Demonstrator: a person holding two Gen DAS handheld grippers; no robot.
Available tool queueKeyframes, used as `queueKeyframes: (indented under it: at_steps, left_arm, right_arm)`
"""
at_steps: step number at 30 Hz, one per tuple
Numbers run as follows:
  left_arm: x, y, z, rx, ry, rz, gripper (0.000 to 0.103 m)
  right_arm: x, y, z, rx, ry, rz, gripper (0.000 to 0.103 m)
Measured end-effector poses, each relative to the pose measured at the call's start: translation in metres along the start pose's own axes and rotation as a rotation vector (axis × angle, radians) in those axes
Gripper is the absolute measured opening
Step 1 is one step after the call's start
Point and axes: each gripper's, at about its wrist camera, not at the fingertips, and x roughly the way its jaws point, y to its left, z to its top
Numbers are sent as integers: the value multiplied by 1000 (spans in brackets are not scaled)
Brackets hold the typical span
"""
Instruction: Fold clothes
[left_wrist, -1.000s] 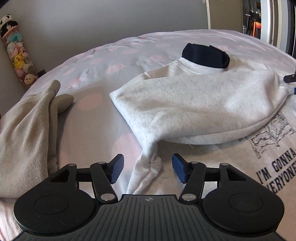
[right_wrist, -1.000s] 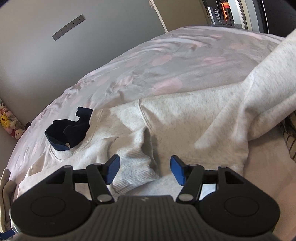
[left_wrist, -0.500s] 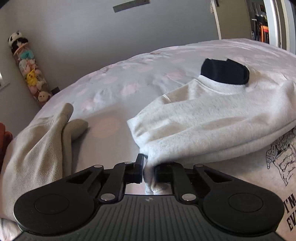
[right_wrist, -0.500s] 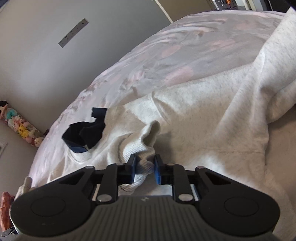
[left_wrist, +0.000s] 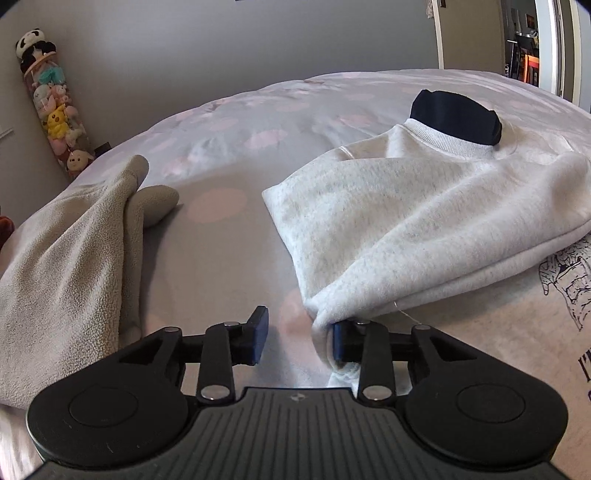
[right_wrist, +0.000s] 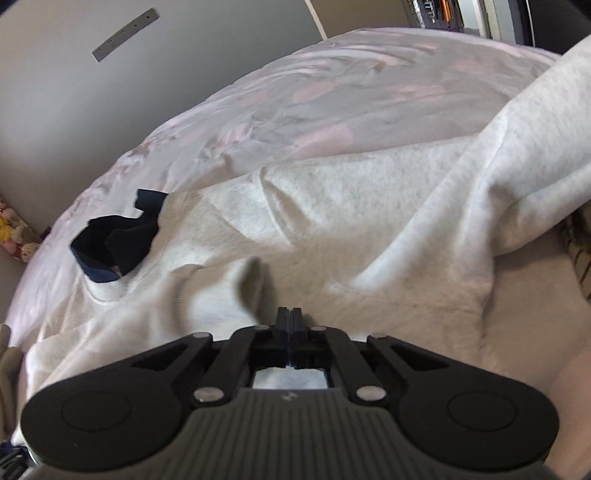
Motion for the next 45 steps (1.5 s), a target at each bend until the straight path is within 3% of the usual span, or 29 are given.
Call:
queueKeyframes:
  at_steps: [5,9,15,19,22,24,29,33,35,37,38,40,41,42,43,45]
  left_arm:
    - [-26,9,5,-2,-1,-77,48]
    - [-45,18,7,-15,4,-133,49]
    - [-55,55,25,-188,-49,-180,61]
    - [-27,74,52,-289,-52,-187,62]
    - [8,82,69,-350,-14,-203,62]
    - [30,85,76,-389,12,-213,62]
    - [77,86,78,-481,83,-242,62]
    - [93,85,69,-550,85,-294,62]
    - [95,83,67,-568,66,-320,56]
    - [96,81,68,-567,60,-324,29]
    - [96,81,69,-565,58,-316,25]
    - [91,81,73,-560,40,-310,6]
    - [89,81,76,-555,28,-305,5]
    - [84,81,80,-539,14,-296,5]
    - [79,79,85,-518,0,-286,4]
    - [68,77,95,-475,-33,-268,4]
  right_arm:
    - [-6,-12,9,84,-18,77,8]
    - [-10,-9,10,81,-37,141,36]
    - [-10,-4,10,96,-47,182,41]
    - [-12,-9,11,137,-65,194,43]
    - [-12,-10,12,147,-79,202,54]
    - [-9,-11,12,156,-76,218,56]
    - [5,-10,11,175,-39,244,57]
    - [11,-15,8,231,-30,264,57]
    - [10,-17,9,260,-42,281,57]
    - [12,-16,8,264,-34,290,58]
    - [13,-16,7,264,-26,294,59]
    - [16,-15,5,264,-9,301,58]
    - [17,-14,4,262,0,307,55]
    - [18,-11,4,248,11,313,42]
    - [17,-7,5,220,15,306,23]
    - [9,-2,6,178,-25,289,6]
